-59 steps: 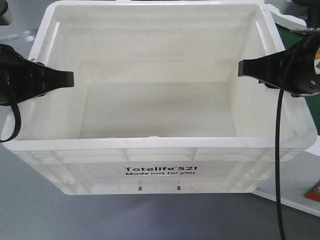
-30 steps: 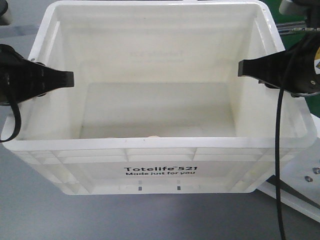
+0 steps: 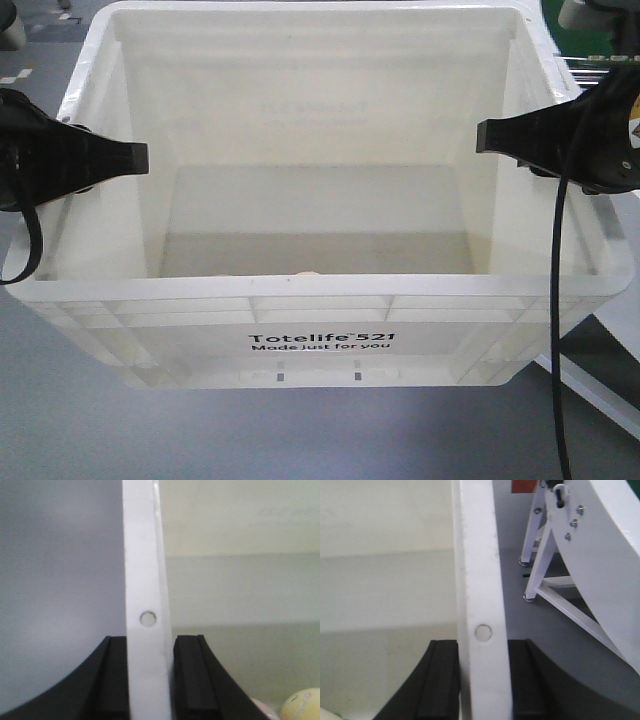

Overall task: Place moving items into box and shelve
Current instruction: 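Hold the tote level with both grippers while the base drives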

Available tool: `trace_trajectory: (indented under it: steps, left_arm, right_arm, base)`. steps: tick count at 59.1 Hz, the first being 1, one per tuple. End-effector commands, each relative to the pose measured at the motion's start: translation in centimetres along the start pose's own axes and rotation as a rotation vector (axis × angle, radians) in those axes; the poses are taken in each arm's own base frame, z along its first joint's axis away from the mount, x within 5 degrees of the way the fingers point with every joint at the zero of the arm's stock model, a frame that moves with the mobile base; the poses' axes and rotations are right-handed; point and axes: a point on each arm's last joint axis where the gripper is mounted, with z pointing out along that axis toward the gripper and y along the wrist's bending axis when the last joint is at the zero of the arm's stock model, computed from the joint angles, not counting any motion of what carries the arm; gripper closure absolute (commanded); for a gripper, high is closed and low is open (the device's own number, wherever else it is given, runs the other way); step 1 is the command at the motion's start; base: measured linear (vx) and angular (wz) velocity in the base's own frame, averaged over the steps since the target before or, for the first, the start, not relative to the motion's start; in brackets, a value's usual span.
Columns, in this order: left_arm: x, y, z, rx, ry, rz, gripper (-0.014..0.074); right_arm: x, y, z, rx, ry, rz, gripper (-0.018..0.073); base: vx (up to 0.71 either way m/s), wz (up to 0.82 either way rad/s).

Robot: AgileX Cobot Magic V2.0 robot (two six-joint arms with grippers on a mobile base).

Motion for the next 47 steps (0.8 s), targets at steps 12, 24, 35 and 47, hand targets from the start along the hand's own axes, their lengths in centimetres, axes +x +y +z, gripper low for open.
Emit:
trace_trajectory:
  steps: [12, 24, 35, 47]
  left_arm:
    - [-2.33, -0.28, -2.11, 0.079, -0.196, 0.018, 0.0488]
    - [-2.33, -0.28, -2.11, 0.079, -0.196, 0.018, 0.0488]
    - [-2.33, -0.28, -2.11, 0.079, -0.196, 0.018, 0.0488]
    - [-2.33, -0.28, -2.11, 0.079, -0.196, 0.018, 0.0488]
  right_arm:
    - [-1.71, -0.54, -1.78, -0.016, -0.151, -0.017, 0.0571]
    - [-1.71, -0.54, -1.78, -0.016, -0.151, -0.017, 0.0571]
    - [-1.71, -0.54, -1.78, -0.016, -0.151, -0.017, 0.0571]
    - [-1.71, -0.54, -1.78, -0.016, -0.151, -0.017, 0.0571]
  base:
    - [-0.16, 0.6]
    - [-0.16, 0.61]
    - [-0.15, 0.59]
    - [-0.15, 0.58]
